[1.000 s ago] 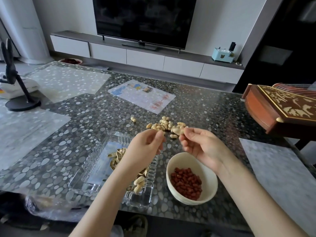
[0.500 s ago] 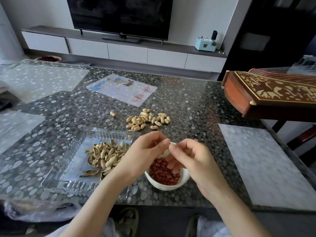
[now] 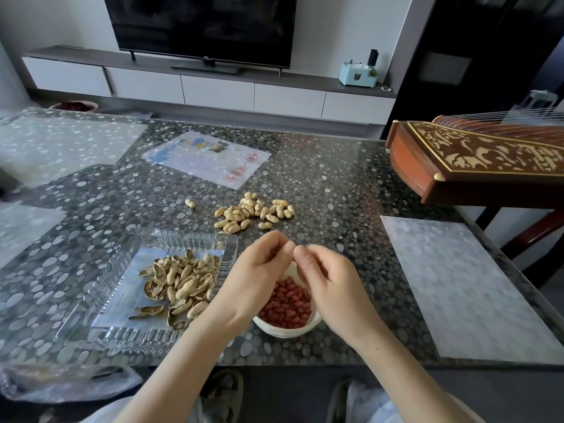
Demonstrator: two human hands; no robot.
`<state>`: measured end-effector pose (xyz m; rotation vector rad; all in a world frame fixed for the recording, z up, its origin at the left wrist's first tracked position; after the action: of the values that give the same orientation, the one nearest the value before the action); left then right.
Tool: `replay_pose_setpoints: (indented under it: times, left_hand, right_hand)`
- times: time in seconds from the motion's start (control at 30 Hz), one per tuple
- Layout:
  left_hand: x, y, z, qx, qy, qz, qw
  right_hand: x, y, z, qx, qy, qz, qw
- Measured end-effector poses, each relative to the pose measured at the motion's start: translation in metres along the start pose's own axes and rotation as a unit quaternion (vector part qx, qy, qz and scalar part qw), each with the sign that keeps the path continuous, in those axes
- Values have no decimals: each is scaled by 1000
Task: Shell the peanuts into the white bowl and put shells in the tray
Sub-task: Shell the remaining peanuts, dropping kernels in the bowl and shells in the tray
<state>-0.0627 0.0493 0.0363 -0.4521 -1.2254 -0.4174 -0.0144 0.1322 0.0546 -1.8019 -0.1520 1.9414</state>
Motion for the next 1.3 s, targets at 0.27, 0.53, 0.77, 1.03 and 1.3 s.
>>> replay_pose_setpoints:
  times: [0.27,0.53,0.77,1.03,1.3]
  left_hand:
    - [-2,20,-1,-19,-48,-161,986]
    - [8,12,-4,3,15,28,999]
    - [-5,4,-5,7,-33,7,999]
    - [-11,-7,-2,38,-88,-138,986]
    - [6,-30,3,39,21,288,957]
  right_hand:
    - [-6,-4,-3,20,-18,26,999]
    - [6,-7,-2,47,32,16,998]
    - [35,0,1,-6,176,89,980]
    - [49,19,-2,-132,300,381,865]
    - [61,-9,4,-39,279,188,941]
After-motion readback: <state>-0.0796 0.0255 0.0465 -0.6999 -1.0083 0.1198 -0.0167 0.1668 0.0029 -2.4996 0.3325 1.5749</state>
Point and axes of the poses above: each hand's wrist, its own z-axis towards the middle knuckle, its own y-axis out of the palm, x = y × z, the point moved 10 cm from there along z, towards the middle knuckle, and after that the axes turned 9 degrees about y, right-handed, at the moved point
